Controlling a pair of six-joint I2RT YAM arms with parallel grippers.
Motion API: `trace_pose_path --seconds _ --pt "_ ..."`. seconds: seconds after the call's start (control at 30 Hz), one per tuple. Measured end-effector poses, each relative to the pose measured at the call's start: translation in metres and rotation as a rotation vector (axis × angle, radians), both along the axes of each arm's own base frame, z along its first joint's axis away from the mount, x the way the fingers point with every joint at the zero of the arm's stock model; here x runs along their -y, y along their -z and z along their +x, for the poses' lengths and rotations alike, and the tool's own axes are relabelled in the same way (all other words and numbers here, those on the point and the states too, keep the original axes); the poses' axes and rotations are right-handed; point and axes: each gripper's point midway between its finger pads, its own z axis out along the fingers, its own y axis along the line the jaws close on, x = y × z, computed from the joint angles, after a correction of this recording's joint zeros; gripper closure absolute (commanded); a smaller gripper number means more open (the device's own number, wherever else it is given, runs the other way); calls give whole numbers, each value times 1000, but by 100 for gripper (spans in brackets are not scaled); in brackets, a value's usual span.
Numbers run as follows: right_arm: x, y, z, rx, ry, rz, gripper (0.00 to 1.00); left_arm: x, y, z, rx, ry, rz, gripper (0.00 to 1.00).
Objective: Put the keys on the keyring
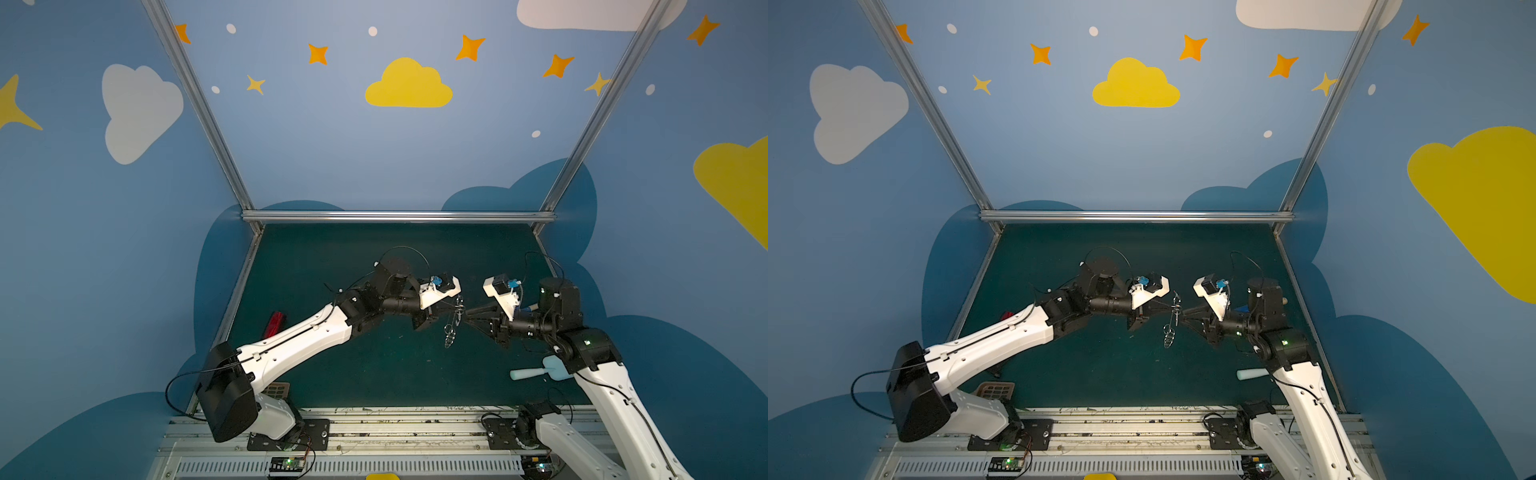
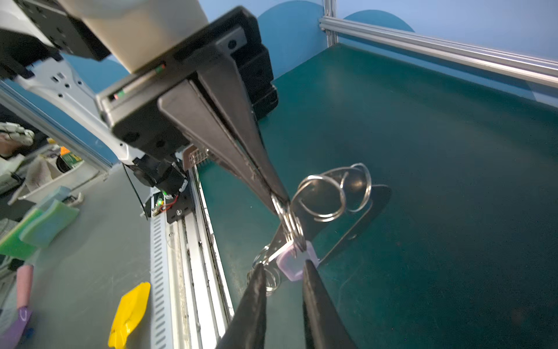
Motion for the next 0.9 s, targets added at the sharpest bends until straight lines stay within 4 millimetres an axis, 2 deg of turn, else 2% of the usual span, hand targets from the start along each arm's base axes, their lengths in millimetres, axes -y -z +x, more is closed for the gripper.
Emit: trace_pose_path --seconds 0.43,0.67,0.9 --pt "1 1 9 -184 25 208 82 1 -11 -7 23 43 -52 96" --pt "-3 -13 5 -191 -17 261 83 1 -13 -9 26 56 -62 96" --pt "-2 -16 -1 -176 -29 267 82 1 -15 -8 26 61 -68 96"
